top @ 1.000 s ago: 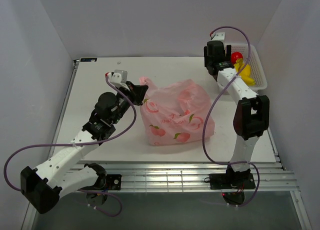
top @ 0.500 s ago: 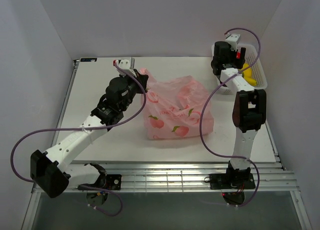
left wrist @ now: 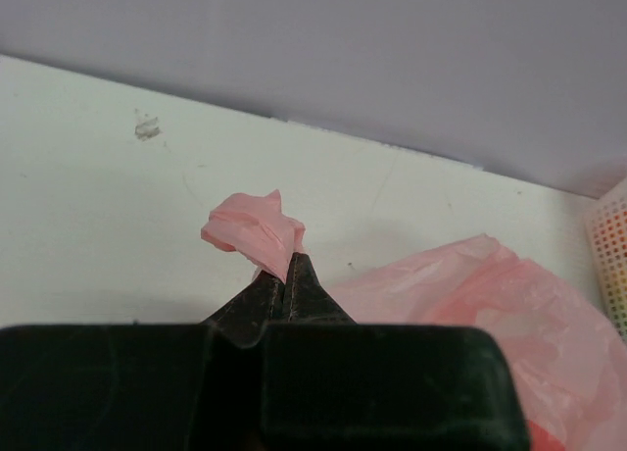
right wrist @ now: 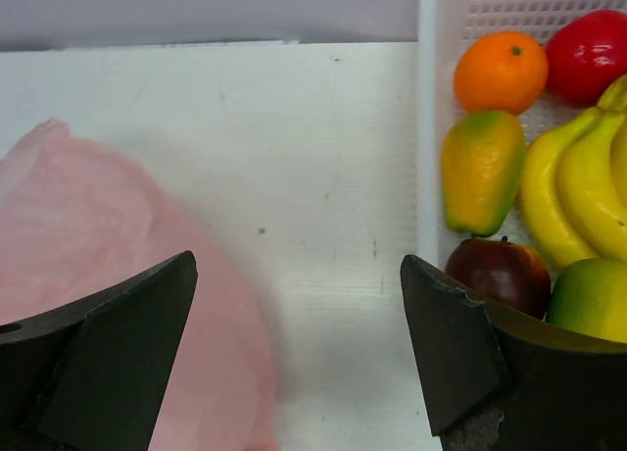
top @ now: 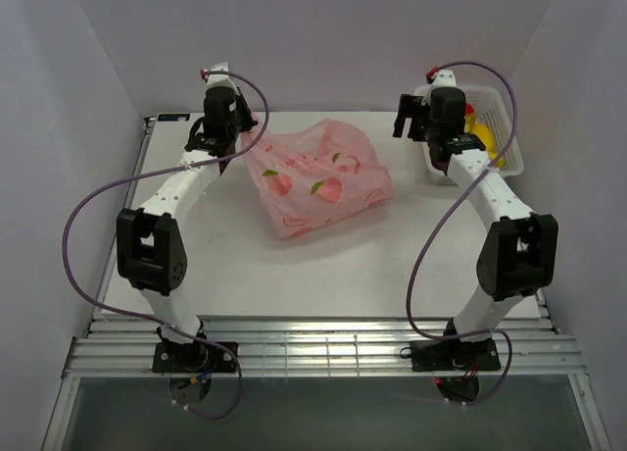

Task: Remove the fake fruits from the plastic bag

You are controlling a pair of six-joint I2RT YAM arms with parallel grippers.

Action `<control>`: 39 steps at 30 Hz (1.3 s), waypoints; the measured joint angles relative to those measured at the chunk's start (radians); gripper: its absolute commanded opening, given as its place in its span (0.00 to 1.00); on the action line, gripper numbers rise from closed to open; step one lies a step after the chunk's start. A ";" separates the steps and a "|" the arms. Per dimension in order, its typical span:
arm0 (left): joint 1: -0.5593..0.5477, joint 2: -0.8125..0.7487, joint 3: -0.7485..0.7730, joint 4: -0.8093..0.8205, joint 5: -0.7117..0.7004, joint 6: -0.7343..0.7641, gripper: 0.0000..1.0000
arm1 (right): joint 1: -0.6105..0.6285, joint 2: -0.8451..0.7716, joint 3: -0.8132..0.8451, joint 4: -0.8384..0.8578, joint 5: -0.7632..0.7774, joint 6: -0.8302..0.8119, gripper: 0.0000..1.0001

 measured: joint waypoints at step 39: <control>0.087 -0.614 -0.281 0.034 0.091 -0.024 0.98 | 0.008 -0.756 -0.426 -0.151 -0.012 0.041 0.90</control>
